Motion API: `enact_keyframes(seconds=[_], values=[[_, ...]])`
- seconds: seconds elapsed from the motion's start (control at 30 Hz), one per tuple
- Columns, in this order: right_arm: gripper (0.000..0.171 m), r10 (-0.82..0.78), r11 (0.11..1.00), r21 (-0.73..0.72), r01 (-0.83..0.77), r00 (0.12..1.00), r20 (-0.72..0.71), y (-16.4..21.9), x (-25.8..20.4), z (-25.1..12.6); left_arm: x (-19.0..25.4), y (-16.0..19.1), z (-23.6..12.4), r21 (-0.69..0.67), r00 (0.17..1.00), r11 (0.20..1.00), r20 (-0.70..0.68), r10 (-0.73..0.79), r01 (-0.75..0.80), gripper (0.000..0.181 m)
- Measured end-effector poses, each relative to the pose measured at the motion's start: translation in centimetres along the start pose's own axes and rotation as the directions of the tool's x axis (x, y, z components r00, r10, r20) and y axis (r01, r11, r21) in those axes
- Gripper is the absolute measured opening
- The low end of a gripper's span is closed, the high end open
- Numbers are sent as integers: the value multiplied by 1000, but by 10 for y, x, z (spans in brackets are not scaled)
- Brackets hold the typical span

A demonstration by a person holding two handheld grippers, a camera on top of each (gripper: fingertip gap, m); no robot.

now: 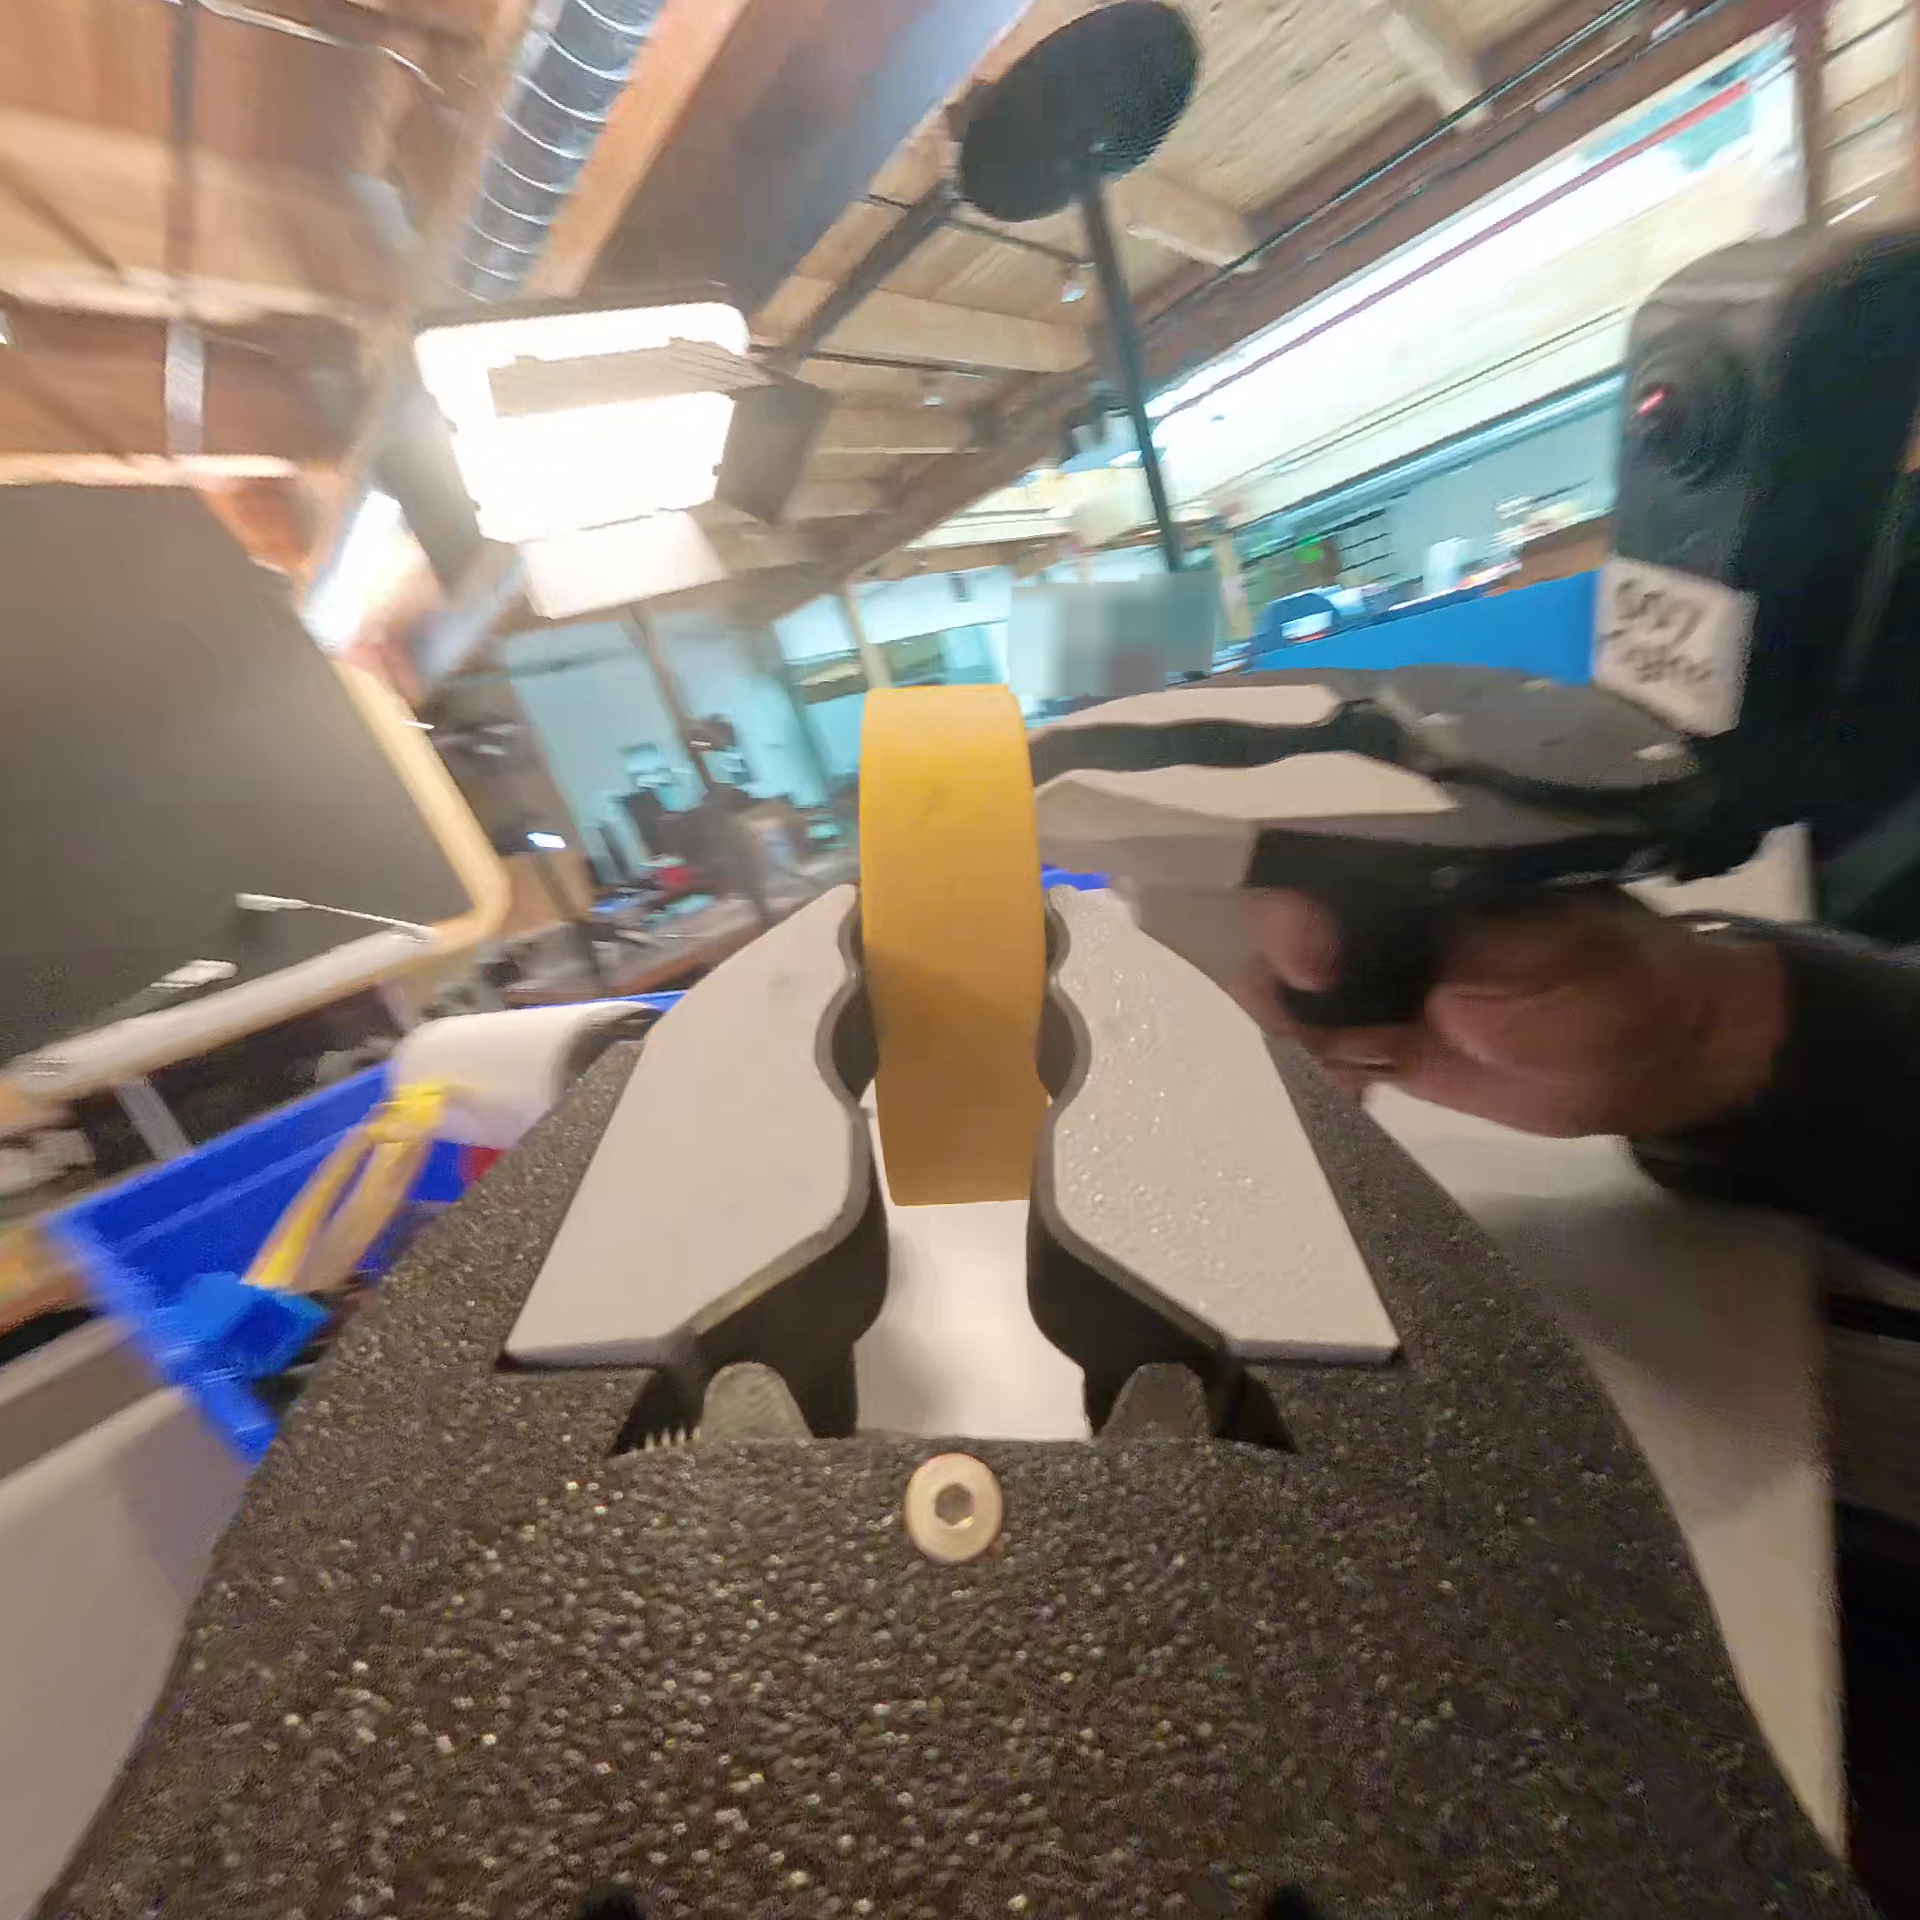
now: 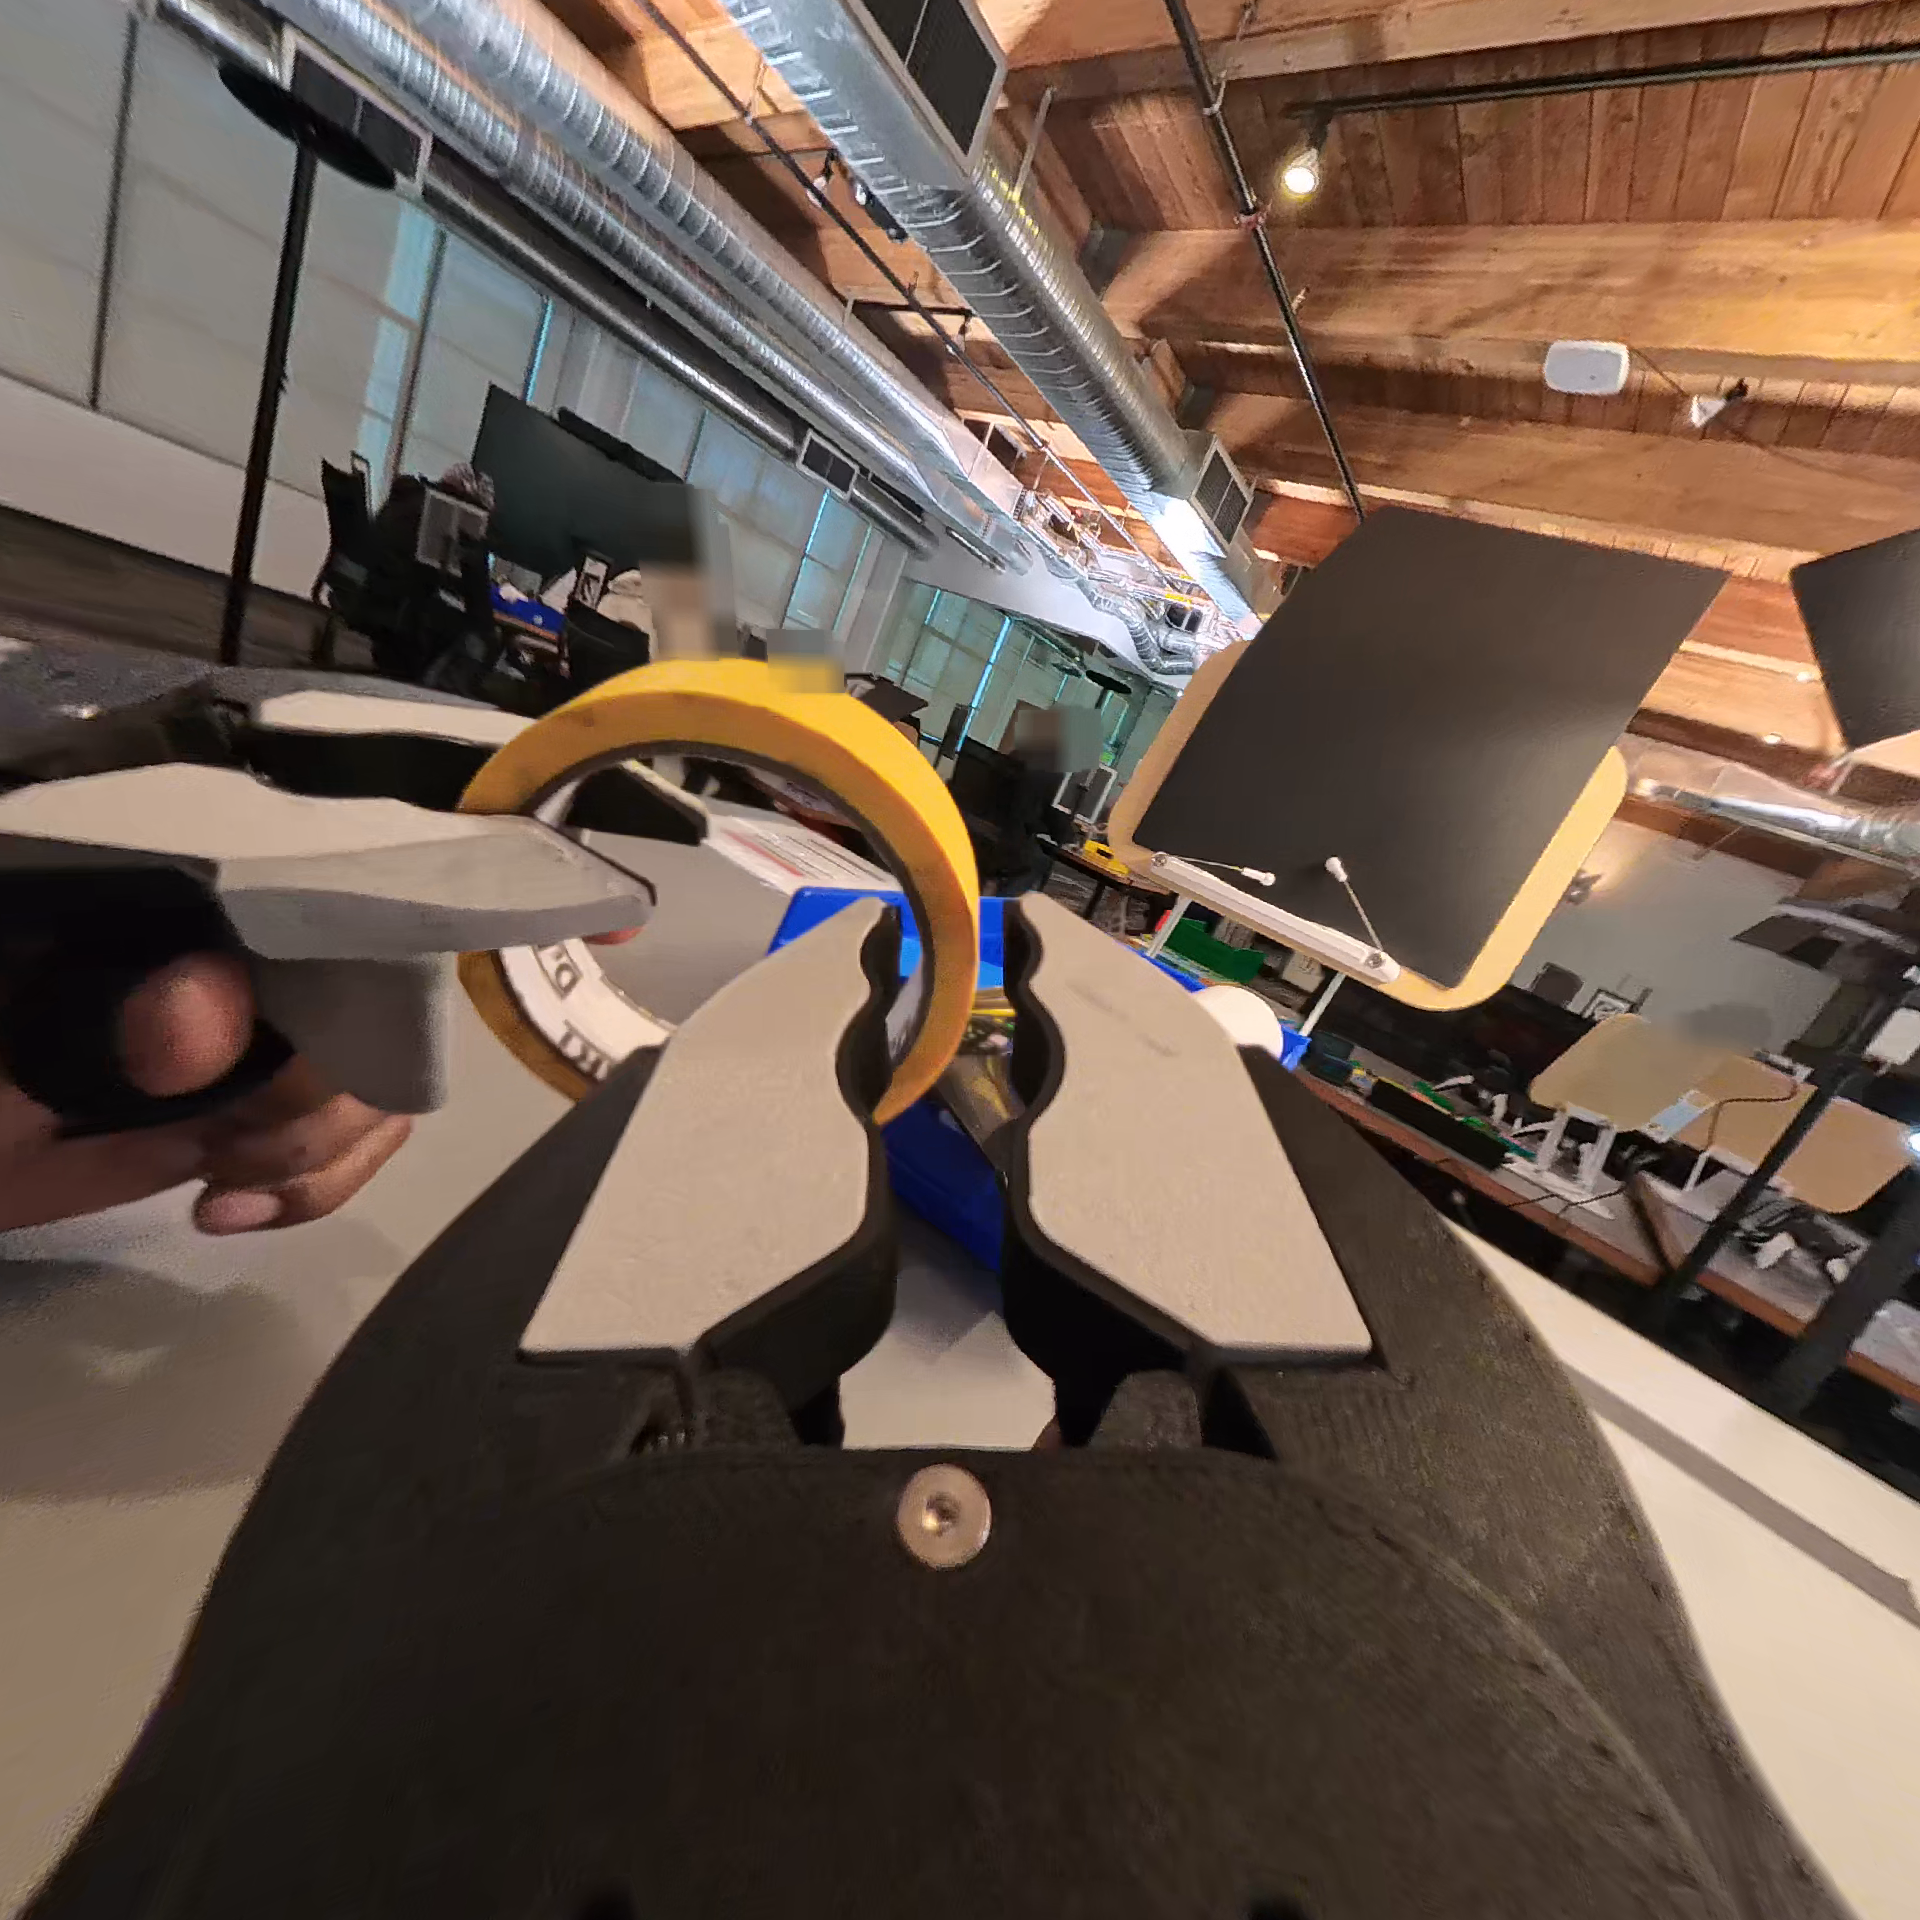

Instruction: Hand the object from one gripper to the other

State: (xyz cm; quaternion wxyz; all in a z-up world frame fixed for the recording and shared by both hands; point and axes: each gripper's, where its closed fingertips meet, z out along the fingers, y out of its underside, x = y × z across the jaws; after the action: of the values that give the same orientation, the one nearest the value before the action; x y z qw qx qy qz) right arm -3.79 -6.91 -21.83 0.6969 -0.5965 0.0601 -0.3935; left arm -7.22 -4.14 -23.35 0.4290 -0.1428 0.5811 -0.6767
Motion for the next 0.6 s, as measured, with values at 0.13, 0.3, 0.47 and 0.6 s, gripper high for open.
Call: enact_keyframes(seconds=[0.13,0.3,0.47,0.6], values=[[24,177,984,18,-178,984,38,1,5,-7,-28,5,-3,-100,923,958,257,285,-268,29],[31,475,874,8,-486,859,193,2,-3,-14,-29,8,1,-293,654,735,334,678,-612,29],[42,769,607,-134,-783,536,348,9,-13,-14,-1,0,12,-262,489,565,304,818,-783,29],[33,818,473,-172,-864,358,450,-1,-17,-20,3,-3,14,-215,534,602,300,790,-769,29]])
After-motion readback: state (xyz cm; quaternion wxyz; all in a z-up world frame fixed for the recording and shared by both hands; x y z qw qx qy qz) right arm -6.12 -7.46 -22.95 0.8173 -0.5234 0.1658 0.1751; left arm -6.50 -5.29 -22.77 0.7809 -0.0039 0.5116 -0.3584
